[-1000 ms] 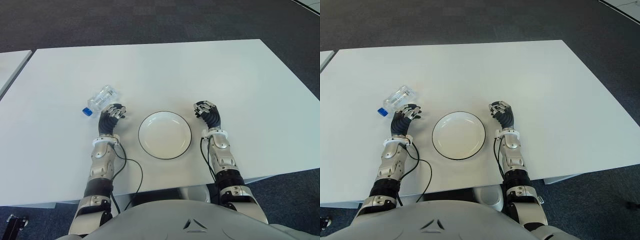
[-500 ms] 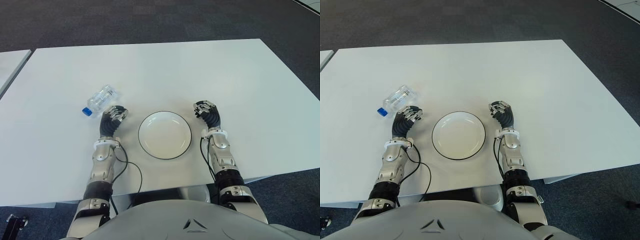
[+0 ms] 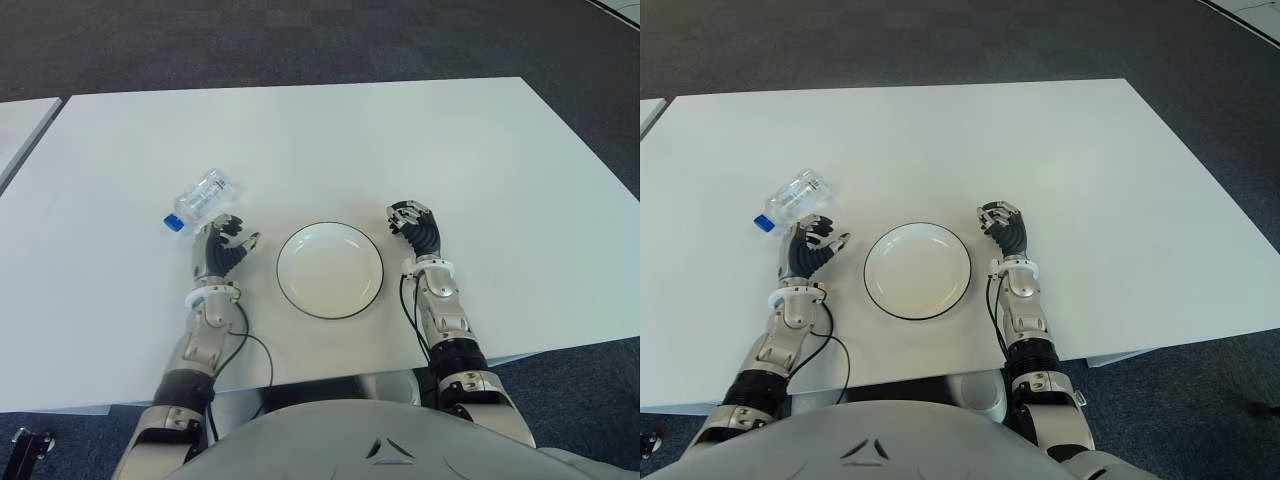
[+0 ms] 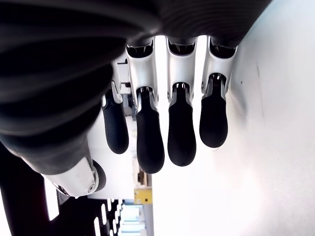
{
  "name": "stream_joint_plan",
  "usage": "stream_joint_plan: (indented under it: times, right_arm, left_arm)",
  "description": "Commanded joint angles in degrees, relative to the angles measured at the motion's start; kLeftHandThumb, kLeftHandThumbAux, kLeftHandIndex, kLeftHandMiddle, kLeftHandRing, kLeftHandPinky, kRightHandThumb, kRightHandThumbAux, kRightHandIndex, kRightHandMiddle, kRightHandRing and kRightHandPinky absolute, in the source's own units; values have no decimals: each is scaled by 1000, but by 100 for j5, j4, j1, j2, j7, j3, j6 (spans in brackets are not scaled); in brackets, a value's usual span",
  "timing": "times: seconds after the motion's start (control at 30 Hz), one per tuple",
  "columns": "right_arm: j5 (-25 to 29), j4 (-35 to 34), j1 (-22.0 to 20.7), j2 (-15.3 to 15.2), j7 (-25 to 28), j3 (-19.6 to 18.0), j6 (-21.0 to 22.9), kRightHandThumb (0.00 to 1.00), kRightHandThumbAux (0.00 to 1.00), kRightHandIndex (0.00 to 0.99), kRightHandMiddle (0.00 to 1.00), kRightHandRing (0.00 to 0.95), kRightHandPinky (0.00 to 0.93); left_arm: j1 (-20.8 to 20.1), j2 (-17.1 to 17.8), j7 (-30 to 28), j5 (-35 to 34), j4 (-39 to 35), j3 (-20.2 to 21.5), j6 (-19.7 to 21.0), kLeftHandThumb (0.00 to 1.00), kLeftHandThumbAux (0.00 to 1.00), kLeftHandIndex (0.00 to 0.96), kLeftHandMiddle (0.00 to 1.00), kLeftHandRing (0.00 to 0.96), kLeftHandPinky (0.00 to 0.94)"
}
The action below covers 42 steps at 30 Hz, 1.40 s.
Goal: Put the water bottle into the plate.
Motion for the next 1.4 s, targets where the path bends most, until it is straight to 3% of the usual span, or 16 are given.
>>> stream_joint_plan:
  times: [0.03, 0.13, 0.27, 0.4, 0.47, 0.57, 0.73, 0.83, 1.13, 1.4]
  right_arm:
    - [-46, 387, 185, 22, 24, 32, 200, 706, 729, 433, 624, 610, 596]
    - [-69, 470, 154, 11, -13, 34, 165, 705, 729, 433, 621, 607, 591]
    - [-82, 561, 115, 12, -55, 24, 139, 705, 729, 432, 615, 602, 590]
    - [-81, 629, 93, 6, -48, 21, 100, 705, 729, 432, 612, 600, 591]
    - [-77, 646, 87, 2, -39, 19, 92, 705, 729, 432, 611, 599, 587]
    - [-96, 672, 74, -8, -65, 21, 97, 705, 729, 432, 609, 600, 588]
    - [-113, 676, 74, -13, -93, 20, 106, 705, 729, 432, 607, 599, 586]
    - [-117, 665, 84, -21, -90, 23, 101, 704, 729, 432, 607, 599, 591]
    - [-131, 703, 88, -35, -92, 7, 76, 703, 729, 432, 608, 595, 583]
    - [-118, 731, 74, -23, -87, -6, 61, 705, 729, 433, 613, 600, 590]
  left_arm:
    - [-177, 285, 293, 584, -153, -245, 351, 831, 685, 383, 534, 569, 541]
    - [-287, 424, 495, 955, -158, -401, 696, 832, 684, 379, 530, 539, 504]
    - [-514, 579, 857, 1289, 50, -533, 998, 832, 682, 410, 465, 374, 333]
    - [-808, 693, 1232, 1403, 403, -597, 1091, 732, 707, 405, 310, 266, 215]
    - [-911, 735, 1390, 1423, 537, -636, 1107, 599, 689, 236, 232, 191, 125]
    - [-1087, 813, 1691, 1501, 788, -732, 1201, 540, 641, 128, 139, 98, 46]
    - [-1329, 884, 2030, 1531, 1165, -844, 1343, 537, 560, 55, 42, 17, 7]
    - [-1534, 921, 2258, 1531, 1489, -908, 1471, 565, 456, 18, 13, 5, 2]
    - [-2010, 909, 2817, 1458, 2225, -1052, 1745, 583, 288, 0, 0, 0, 0]
    - [-2259, 886, 2827, 1370, 2456, -1177, 1997, 554, 205, 0, 0, 0, 0]
